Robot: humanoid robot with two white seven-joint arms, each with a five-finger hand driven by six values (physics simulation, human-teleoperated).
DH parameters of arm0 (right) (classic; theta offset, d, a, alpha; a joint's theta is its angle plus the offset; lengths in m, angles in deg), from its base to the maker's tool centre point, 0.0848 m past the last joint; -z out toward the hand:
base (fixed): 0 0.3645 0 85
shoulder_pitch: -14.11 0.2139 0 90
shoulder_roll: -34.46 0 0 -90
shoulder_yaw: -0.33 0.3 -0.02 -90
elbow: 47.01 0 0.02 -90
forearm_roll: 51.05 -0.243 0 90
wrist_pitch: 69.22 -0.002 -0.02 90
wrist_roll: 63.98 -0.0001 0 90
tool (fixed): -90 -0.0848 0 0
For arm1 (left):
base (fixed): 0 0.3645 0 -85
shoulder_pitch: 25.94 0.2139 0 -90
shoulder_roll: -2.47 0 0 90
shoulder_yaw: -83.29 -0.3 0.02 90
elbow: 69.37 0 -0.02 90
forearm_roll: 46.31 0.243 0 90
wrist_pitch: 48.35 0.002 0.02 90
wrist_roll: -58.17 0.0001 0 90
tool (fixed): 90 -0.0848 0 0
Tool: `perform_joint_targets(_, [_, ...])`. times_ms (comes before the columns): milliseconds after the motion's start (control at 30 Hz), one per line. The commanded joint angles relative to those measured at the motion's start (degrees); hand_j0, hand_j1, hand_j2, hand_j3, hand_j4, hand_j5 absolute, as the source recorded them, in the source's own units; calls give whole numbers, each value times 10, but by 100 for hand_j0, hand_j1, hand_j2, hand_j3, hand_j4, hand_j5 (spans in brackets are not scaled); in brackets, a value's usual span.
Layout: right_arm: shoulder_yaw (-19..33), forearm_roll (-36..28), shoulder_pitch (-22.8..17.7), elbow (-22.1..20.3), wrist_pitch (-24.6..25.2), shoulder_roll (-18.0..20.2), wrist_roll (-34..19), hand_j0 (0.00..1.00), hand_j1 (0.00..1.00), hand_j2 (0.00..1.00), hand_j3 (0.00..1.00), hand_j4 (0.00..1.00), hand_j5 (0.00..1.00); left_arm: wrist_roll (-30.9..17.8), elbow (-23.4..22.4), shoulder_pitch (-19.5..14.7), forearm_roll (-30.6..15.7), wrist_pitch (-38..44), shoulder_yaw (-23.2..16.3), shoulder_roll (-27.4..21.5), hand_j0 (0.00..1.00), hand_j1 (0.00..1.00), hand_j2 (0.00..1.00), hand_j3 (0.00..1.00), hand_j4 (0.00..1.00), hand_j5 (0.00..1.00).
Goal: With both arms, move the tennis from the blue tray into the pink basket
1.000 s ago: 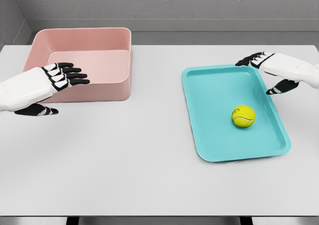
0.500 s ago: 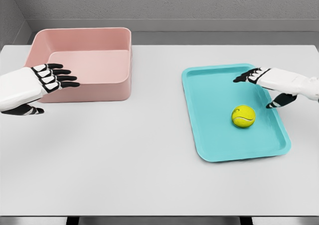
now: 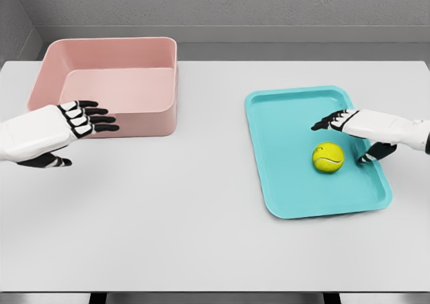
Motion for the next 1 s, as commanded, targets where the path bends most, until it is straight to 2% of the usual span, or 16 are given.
perform_joint_targets(0, [1,-4,0,-5,1,1,-1,100,100,100,100,100,100,0,0,0,-4,0,-8,6,100,100,100,100,100,100])
perform_joint_targets(67, [1,-4,-4,-11,1,1,-1,100,100,100,100,100,100,-1,0,0,10,0,-12,7,100,100,100,100,100,100])
perform_joint_targets(133, [1,-4,-6,-25,1,2,-1,100,100,100,100,100,100,-2,0,0,59,0,-15,10,100,100,100,100,100,100])
perform_joint_targets(233, [0,-4,-7,-41,1,4,-1,100,100,100,100,100,100,-1,0,-12,72,0,-17,9,100,100,100,100,100,100])
perform_joint_targets(300, [1,-4,-7,-50,1,10,0,100,100,100,100,100,100,3,0,-43,70,0,-17,7,100,100,100,100,100,100])
perform_joint_targets(367, [0,-4,-9,-57,1,10,0,100,100,100,100,100,100,5,0,-55,68,0,-17,7,100,100,100,100,100,100])
perform_joint_targets(433, [0,-4,-9,-57,1,10,-1,100,100,100,100,100,100,25,0,-57,46,0,-17,11,100,100,100,100,100,100])
perform_joint_targets(533, [0,-4,-12,-68,1,14,0,100,100,100,100,100,100,127,0,-57,18,0,-17,10,100,100,100,100,100,100])
perform_joint_targets(600, [0,-4,-13,-70,1,14,0,100,100,100,100,100,100,131,0,-55,16,0,-17,15,100,100,100,100,100,100])
perform_joint_targets(700, [-1,-4,-16,-70,1,14,-2,100,100,100,100,100,100,132,0,-56,-56,0,-17,10,100,100,100,100,100,100])
perform_joint_targets(767, [-1,-4,-19,-70,1,14,-2,100,100,100,100,100,100,131,-1,-84,-110,0,-17,10,100,100,100,100,100,100])
perform_joint_targets(867, [-1,-4,-19,-68,1,14,-10,97,97,97,97,97,97,131,0,-98,-123,0,-17,11,100,100,100,100,100,100])
perform_joint_targets(967, [-1,-4,-19,-66,1,14,-10,95,95,95,95,95,95,131,0,-97,-123,0,-45,14,100,100,100,100,100,100])
